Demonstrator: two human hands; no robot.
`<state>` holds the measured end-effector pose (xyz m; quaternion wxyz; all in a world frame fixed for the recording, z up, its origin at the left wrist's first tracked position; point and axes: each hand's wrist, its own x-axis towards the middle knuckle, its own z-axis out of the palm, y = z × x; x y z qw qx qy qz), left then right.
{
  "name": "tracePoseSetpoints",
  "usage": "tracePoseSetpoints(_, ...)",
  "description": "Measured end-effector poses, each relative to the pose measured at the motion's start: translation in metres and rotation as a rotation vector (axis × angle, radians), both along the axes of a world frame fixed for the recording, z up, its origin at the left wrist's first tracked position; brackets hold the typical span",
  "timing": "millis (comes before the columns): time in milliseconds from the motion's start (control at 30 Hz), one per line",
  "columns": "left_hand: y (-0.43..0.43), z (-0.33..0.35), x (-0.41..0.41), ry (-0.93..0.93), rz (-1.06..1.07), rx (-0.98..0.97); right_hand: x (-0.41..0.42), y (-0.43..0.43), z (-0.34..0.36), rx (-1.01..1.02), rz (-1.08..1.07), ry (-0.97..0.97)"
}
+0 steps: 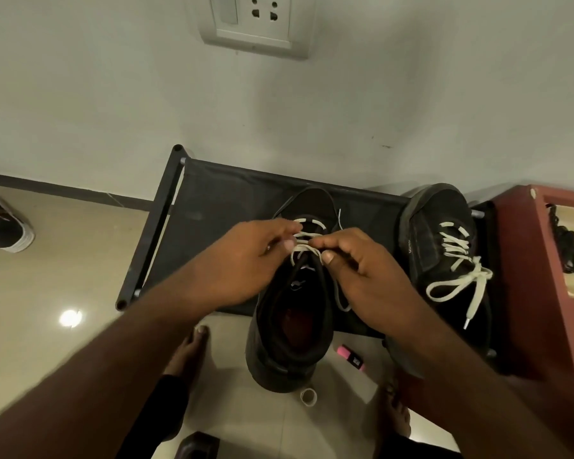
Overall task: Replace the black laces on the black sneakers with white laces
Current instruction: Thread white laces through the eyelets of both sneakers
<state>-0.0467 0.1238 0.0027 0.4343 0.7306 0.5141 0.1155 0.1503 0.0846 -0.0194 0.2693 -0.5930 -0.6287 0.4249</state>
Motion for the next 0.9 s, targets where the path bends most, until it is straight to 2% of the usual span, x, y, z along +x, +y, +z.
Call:
tracePoseSetpoints(133,0.002,-0.012,0.01,0.051,0.092,0.049,0.001,0.0,0.004,-0.14,-0.04,0.114)
tracePoseSetpoints(267,0.002,-0.015,0.011,0.016,0.137,-0.039,0.006,0.001,0.007,-0.243,-0.027,0.239)
tracePoseSetpoints(467,0.004,-0.012,0.012,-0.098,0.252,-0.048,0.011,0.004,0.009,-0.338,-0.075,0.325)
tracePoseSetpoints(600,0.004,-0.007,0.015,-0.249,0.332,-0.138,0.01,0.002,0.009,-0.326,-0.057,0.181)
tracePoseSetpoints(767,0.003,-0.003,0.016,-0.437,0.436,-0.313,0.007,0.0,0.014,-0.064,-0.026,-0.198)
tracePoseSetpoints(833,0.003,-0.001,0.017,-0.559,0.447,-0.414,0.006,0.0,0.014,-0.025,-0.059,-0.202)
tracePoseSetpoints(900,0.003,-0.001,0.02,-0.668,0.429,-0.51,0.002,0.001,0.012,-0.102,-0.137,-0.066)
